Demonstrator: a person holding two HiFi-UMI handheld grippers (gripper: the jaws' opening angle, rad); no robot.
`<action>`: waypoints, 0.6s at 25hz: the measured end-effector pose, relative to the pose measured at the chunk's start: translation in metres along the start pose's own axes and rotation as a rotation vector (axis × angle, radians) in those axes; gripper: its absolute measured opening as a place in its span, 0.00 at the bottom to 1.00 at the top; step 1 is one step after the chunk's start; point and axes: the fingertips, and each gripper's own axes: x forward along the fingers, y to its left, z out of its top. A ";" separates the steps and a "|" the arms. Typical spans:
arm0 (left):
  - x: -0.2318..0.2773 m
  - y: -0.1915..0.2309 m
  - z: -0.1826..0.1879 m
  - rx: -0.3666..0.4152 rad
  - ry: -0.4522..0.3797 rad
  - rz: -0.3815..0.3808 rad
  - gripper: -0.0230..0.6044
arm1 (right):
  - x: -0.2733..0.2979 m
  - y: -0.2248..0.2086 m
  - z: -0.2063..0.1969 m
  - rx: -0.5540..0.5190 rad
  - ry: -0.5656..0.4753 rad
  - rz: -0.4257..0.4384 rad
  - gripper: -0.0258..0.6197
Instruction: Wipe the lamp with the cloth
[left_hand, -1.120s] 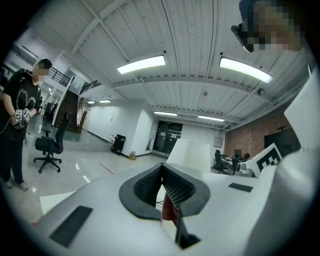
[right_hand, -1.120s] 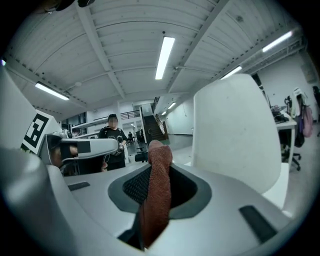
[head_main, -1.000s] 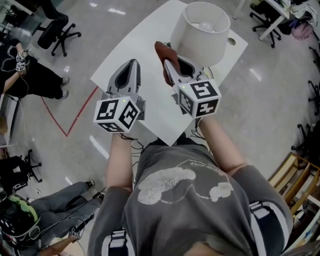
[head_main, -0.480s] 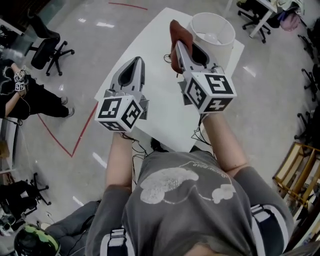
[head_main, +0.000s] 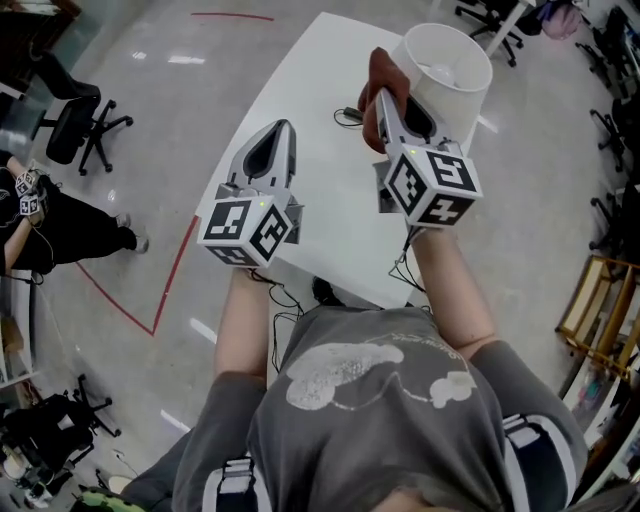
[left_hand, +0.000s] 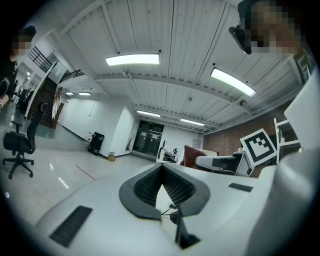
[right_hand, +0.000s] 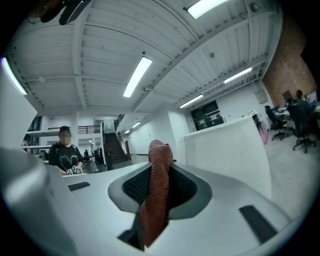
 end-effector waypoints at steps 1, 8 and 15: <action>0.000 0.001 -0.004 -0.006 0.010 -0.007 0.05 | -0.001 -0.002 -0.007 0.009 0.014 -0.011 0.17; -0.002 0.012 -0.027 -0.030 0.051 -0.014 0.05 | 0.000 -0.013 -0.056 0.071 0.090 -0.042 0.17; -0.014 0.024 -0.047 -0.048 0.079 0.009 0.05 | -0.007 -0.015 -0.105 0.052 0.169 -0.056 0.17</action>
